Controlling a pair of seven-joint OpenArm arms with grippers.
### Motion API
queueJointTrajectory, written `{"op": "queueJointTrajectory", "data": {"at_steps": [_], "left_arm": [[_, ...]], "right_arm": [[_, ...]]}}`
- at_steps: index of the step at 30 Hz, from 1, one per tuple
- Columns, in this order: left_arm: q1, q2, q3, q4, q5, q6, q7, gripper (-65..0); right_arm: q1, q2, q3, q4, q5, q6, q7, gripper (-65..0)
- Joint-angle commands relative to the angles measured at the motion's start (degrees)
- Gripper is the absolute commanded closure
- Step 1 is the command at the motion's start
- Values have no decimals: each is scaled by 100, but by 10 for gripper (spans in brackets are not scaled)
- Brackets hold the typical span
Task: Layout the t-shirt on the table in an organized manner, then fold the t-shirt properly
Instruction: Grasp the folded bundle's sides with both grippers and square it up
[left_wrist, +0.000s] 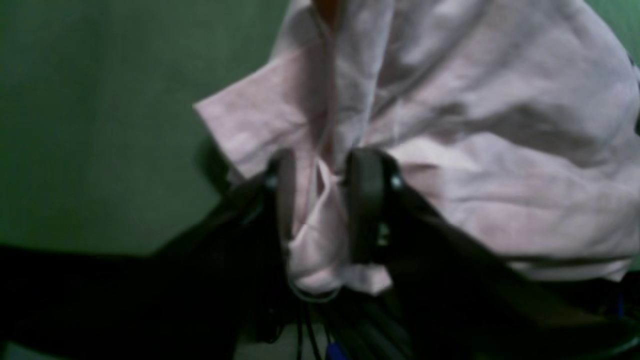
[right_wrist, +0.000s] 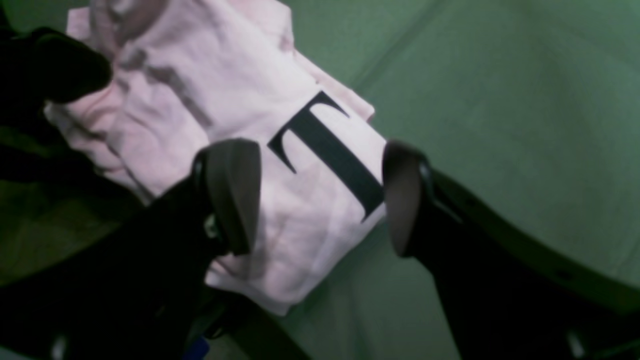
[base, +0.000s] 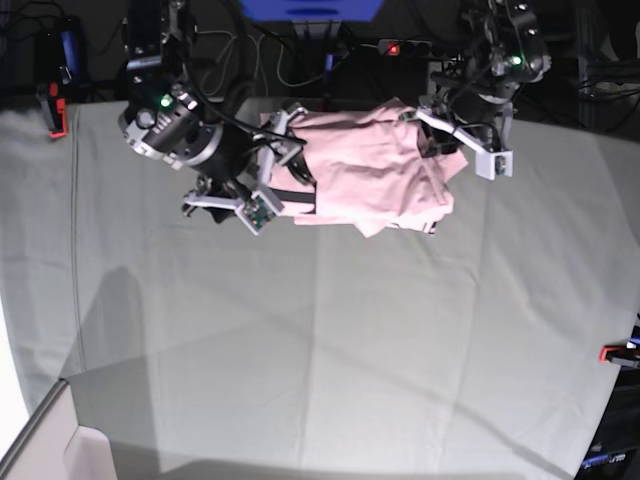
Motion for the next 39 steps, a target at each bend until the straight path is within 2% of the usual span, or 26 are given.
{"op": "queueJointTrajectory", "data": {"at_steps": [1, 6, 8, 9, 13, 19, 21, 24, 31, 39], "left_arm": [[4, 6, 12, 78, -58, -44, -67, -162], [4, -3, 12, 78, -58, -53, -67, -143], [-5, -3, 3, 78, -58, -53, -76, -65], [-5, -3, -6, 78, -58, -53, -67, 0], [-75, -12, -32, 139, -58, -53, -59, 0], [-23, -21, -41, 860, -50, -53, -50, 0], [-23, -153, -41, 957, -58, -44, -50, 0], [-23, -284, -129, 895, -58, -44, -50, 0], [-119, -302, -850, 482, -67, -62, -50, 0], [-374, -408, -489, 87, -67, -62, -59, 0]], "right_arm": [[30, -20, -15, 117, 81, 23, 127, -384], [-76, -20, -15, 117, 81, 23, 136, -384], [-76, -20, -15, 117, 81, 23, 136, -384], [-76, -20, -15, 117, 81, 23, 136, -384], [-76, -20, -15, 117, 81, 23, 127, -384], [-85, -20, -15, 117, 81, 23, 127, -384], [-85, -20, -15, 117, 81, 23, 127, -384], [-85, -20, -6, 117, 81, 23, 127, -384], [-164, -20, -6, 152, 81, 23, 154, -384], [-190, -47, -23, 302, 81, 23, 127, -384]]}}
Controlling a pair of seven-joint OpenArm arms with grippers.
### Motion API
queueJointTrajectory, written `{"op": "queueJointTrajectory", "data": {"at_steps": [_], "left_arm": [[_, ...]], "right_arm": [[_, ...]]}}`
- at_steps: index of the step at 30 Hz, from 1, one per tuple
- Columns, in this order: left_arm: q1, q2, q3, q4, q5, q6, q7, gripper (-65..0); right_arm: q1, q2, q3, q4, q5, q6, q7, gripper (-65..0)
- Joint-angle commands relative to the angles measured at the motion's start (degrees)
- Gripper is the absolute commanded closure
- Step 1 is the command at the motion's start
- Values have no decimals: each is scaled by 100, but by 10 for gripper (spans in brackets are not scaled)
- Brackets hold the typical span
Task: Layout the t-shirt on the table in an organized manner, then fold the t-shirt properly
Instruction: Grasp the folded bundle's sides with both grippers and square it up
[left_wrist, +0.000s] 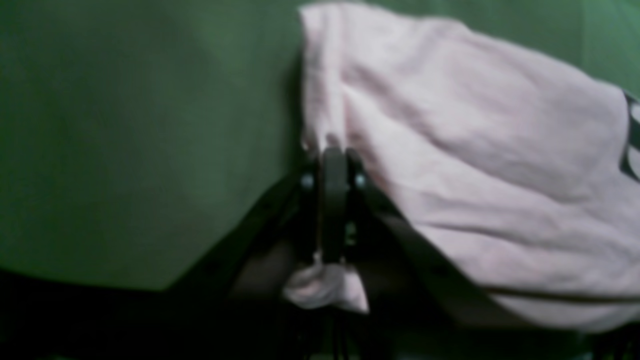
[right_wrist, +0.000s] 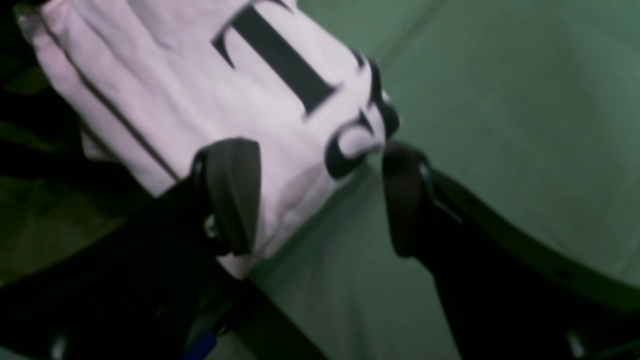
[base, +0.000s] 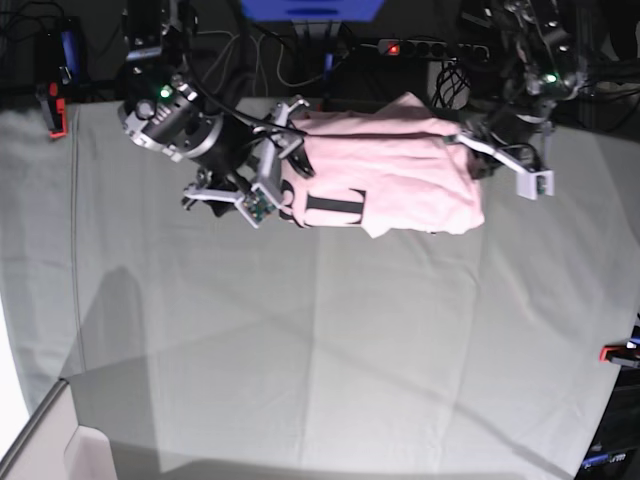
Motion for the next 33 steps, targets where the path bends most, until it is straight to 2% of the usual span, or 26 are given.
{"op": "queueJointTrajectory", "data": {"at_steps": [1, 11, 14, 18, 21, 26, 33], "left_arm": [[6, -36, 51, 87, -72, -36, -67, 0], [6, -36, 394, 95, -72, -36, -59, -2], [68, -45, 376, 315, -72, -36, -6, -46], [68, -45, 359, 781, -72, -36, 557, -195], [76, -45, 350, 1036, -72, -36, 741, -268], [147, -45, 297, 1247, -72, -36, 768, -273], [94, -36, -503, 1194, -72, -36, 777, -277]], "right_arm": [[-7, -29, -4, 101, 79, 25, 116, -384], [-77, -108, -136, 101, 88, 25, 160, -374], [-68, -144, -197, 101, 88, 25, 160, -283], [-16, -179, -223, 101, 88, 25, 152, -115], [90, -223, -215, 74, 88, 25, 116, -48], [266, -381, -223, -101, 88, 25, 116, -33], [714, -363, -180, -1490, 79, 25, 169, -31]]}}
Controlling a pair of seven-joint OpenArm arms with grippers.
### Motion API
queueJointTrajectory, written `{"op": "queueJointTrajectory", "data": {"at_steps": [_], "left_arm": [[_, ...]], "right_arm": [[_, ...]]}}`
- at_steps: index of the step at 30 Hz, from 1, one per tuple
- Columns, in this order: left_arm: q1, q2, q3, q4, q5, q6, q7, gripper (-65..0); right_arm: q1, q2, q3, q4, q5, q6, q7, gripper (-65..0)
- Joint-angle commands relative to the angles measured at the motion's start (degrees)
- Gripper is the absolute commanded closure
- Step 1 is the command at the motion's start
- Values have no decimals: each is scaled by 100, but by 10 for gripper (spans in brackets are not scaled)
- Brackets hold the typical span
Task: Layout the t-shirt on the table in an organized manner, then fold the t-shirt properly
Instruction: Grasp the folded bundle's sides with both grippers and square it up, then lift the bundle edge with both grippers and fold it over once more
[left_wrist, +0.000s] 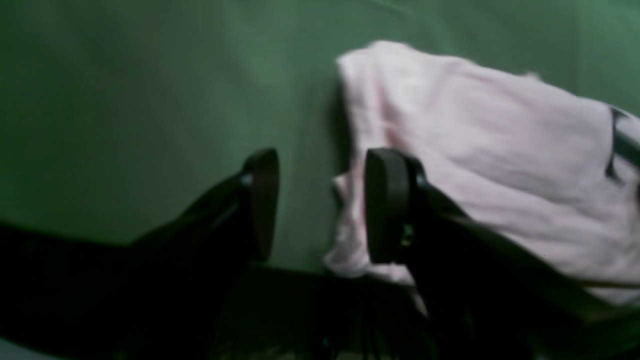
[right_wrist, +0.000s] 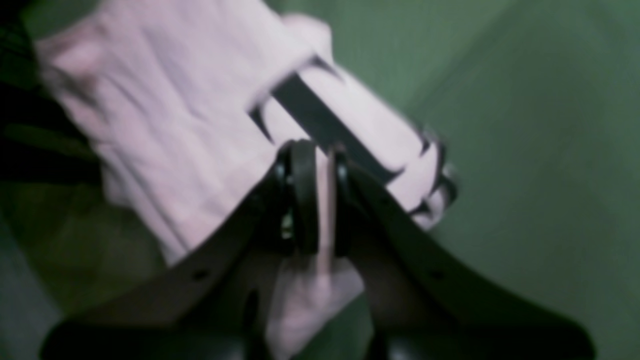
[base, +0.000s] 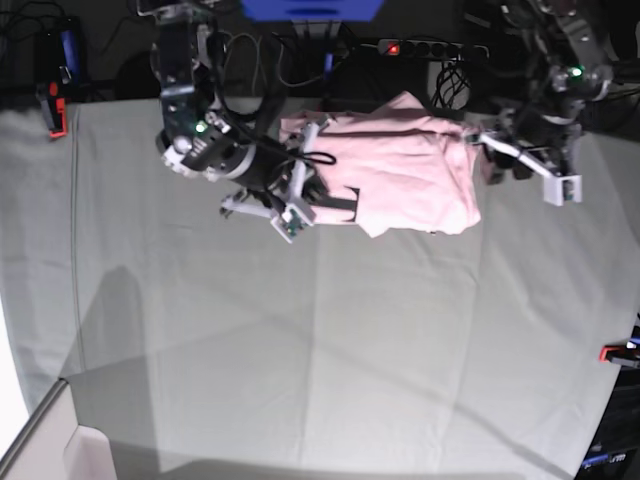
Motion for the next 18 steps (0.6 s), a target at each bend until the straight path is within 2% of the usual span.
{"op": "queueJointTrajectory", "data": {"at_steps": [1, 3, 6, 10, 13, 18], "left_arm": [[-15, -16, -99, 80, -69, -18, -104, -278], [-68, -16, -310, 88, -69, -18, -104, -320], [-165, -25, -495, 62, -69, -18, -104, -422], [-182, -25, -477, 53, -69, -18, -104, -514], [-323, 19, -468, 18, -69, -18, -104, -524], [-455, 28, -468, -351, -69, -18, -104, -525]], "right_arm": [[21, 19, 0, -40, 75, 38, 80, -30], [21, 107, 123, -180, 75, 38, 203, -30], [-14, 125, 369, -216, 75, 38, 396, -30], [-40, 134, 589, -180, 75, 38, 431, -30], [-67, 134, 642, 83, 84, 38, 396, -30], [-383, 125, 650, 1226, 84, 38, 387, -32]]}}
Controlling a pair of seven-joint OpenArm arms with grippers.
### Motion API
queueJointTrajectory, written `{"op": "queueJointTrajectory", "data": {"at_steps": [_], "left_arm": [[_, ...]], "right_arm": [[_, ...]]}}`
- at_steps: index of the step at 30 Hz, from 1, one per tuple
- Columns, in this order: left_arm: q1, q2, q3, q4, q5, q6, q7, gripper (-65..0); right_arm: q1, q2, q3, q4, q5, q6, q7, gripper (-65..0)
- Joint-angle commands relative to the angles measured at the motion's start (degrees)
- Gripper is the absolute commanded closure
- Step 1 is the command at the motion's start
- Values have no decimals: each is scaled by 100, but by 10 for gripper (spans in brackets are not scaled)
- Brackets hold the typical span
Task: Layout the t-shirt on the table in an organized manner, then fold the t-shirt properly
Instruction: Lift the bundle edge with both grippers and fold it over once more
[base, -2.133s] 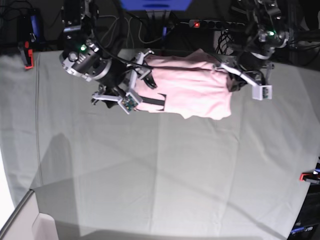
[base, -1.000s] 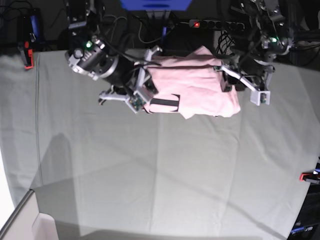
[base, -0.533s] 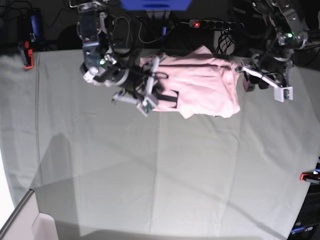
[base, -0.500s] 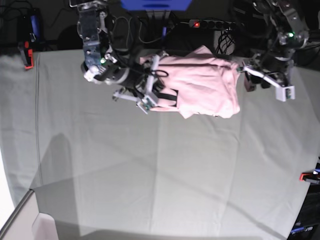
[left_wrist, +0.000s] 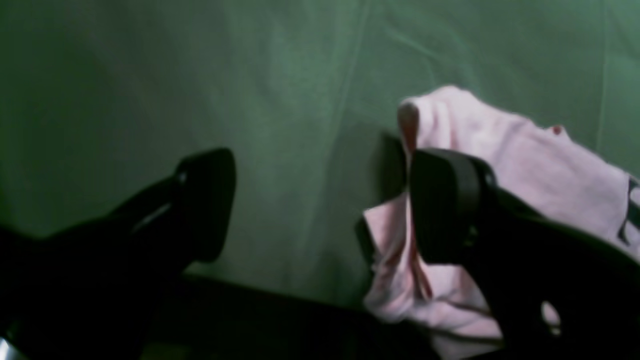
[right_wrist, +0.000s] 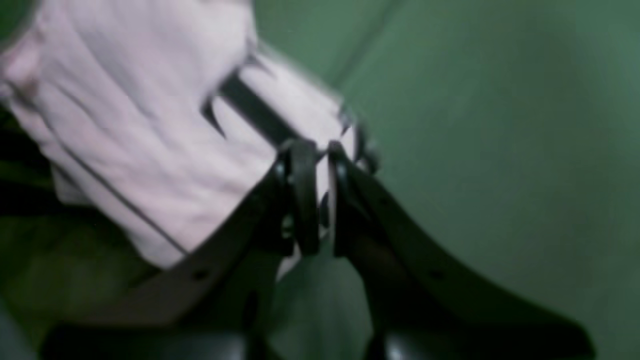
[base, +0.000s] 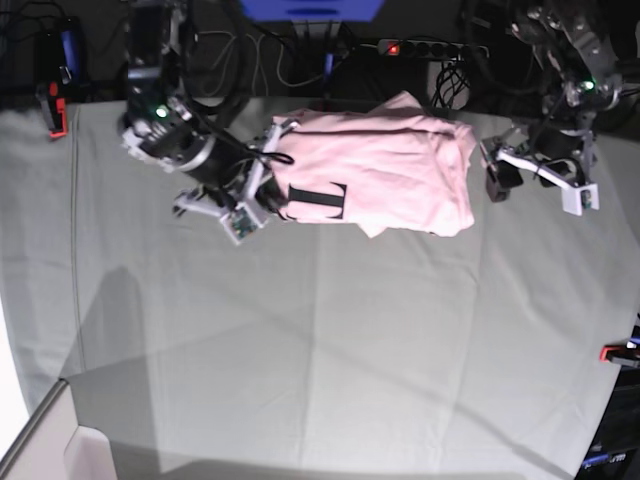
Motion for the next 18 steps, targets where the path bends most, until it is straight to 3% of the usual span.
{"op": "queueJointTrajectory", "data": {"at_steps": [1, 12, 18], "left_arm": [[-22, -31, 17, 13, -50, -16, -80, -525], [-22, -31, 1125, -312, -50, -7, -80, -526], [-339, -67, 1371, -1252, -50, -7, -133, -526]], "right_arm": [[-29, -30, -5, 292, 84, 28, 121, -32], [-179, -57, -5, 687, 84, 28, -108, -32], [-188, -30, -5, 696, 75, 28, -170, -31]]}}
